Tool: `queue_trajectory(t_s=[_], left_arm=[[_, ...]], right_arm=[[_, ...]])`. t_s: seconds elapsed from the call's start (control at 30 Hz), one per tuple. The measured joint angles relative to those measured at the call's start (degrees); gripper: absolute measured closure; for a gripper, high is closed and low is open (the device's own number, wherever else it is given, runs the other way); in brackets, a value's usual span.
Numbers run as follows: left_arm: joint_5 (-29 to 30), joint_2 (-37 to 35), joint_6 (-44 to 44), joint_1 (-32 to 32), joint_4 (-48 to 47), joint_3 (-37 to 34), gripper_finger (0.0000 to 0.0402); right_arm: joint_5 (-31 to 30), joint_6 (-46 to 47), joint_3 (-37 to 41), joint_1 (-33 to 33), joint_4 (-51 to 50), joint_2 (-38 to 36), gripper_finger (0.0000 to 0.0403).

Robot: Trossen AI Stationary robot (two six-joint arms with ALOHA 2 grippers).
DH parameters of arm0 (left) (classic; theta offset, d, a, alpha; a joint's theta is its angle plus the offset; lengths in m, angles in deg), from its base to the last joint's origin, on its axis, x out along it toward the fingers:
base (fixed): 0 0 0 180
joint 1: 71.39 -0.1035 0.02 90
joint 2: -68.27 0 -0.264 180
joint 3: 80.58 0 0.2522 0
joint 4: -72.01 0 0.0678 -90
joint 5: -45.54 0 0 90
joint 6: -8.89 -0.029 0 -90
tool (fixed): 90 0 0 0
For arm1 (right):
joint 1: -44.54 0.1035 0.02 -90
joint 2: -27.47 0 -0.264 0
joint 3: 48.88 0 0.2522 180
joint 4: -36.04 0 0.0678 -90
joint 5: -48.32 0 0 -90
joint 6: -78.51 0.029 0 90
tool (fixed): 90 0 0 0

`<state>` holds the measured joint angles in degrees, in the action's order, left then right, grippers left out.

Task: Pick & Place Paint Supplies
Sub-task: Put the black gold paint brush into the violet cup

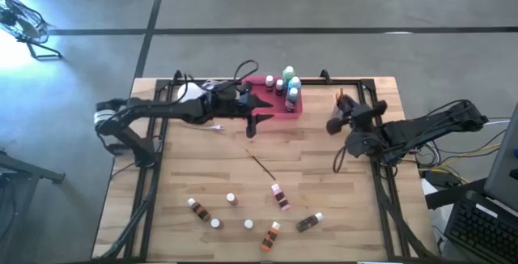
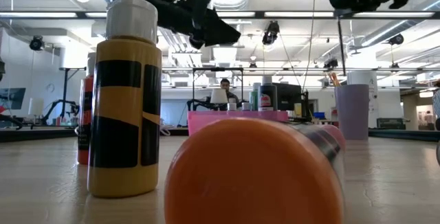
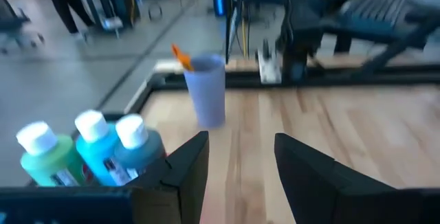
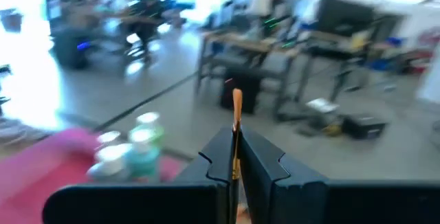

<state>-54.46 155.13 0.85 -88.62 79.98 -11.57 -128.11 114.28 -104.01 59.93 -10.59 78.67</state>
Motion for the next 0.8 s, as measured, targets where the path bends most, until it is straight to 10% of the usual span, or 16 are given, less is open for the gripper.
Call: queue_trajectory(t_s=[0.8], left_arm=[[0.02, -1.19, 1.25, 0.06, 6.95, -3.90, 0.0229]], right_arm=[[-3.61, 10.40, 9.37, -9.33, 0.15, -2.45, 0.0390]])
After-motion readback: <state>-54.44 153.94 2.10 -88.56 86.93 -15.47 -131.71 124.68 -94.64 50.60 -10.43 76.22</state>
